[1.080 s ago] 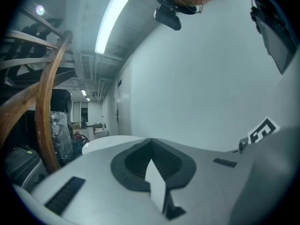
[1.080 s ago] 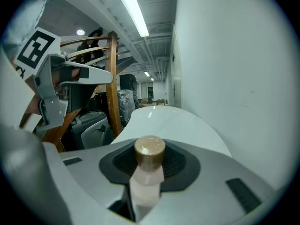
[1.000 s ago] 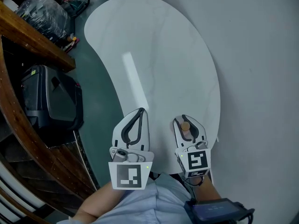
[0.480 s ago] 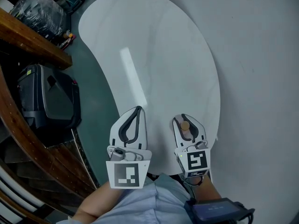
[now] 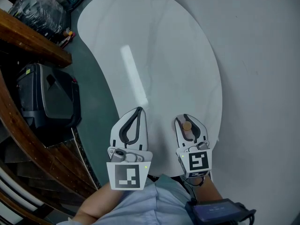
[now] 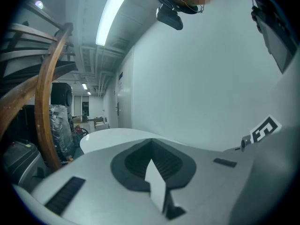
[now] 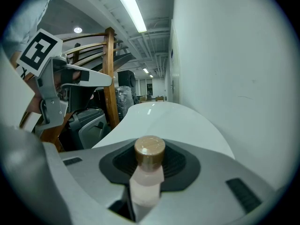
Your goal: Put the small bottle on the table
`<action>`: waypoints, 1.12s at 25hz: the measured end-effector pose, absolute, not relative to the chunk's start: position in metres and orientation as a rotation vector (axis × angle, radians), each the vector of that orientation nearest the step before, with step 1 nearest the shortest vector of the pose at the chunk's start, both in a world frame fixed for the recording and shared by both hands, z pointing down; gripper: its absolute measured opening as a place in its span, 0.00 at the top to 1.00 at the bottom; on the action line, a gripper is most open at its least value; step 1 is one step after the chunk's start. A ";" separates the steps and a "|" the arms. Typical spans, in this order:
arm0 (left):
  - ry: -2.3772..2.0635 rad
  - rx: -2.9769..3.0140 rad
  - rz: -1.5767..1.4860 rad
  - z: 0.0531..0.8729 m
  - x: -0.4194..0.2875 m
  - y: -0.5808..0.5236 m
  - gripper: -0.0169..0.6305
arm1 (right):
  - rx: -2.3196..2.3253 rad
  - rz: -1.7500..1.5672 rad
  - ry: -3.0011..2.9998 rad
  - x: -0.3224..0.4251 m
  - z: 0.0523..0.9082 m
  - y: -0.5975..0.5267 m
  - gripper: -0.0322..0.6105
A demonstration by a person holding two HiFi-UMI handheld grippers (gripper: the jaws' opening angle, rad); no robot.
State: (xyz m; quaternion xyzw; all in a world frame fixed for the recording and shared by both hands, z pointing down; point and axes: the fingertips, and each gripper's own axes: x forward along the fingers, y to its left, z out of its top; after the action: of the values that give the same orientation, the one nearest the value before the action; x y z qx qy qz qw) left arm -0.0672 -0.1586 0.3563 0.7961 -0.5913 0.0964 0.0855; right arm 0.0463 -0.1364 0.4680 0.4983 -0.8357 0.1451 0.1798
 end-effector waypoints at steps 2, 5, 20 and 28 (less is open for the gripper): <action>-1.761 2.376 0.290 0.356 -0.068 -0.160 0.98 | 1.414 0.404 -2.355 0.047 0.466 -0.139 0.79; -1.757 2.369 0.296 0.358 -0.068 -0.161 0.98 | 1.416 0.421 -2.368 0.046 0.470 -0.139 0.79; -1.743 2.373 0.314 0.356 -0.068 -0.166 0.98 | 1.432 0.444 -2.337 0.050 0.478 -0.142 0.79; -1.737 2.368 0.325 0.359 -0.067 -0.164 0.98 | 1.437 0.453 -2.324 0.052 0.485 -0.142 0.79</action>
State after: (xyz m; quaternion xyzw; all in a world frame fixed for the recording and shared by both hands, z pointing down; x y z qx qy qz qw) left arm -0.0675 -0.1640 0.3591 0.7979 -0.5854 0.1095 0.0934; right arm 0.0520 -0.1418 0.4852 0.5098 -0.8246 0.1607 0.1851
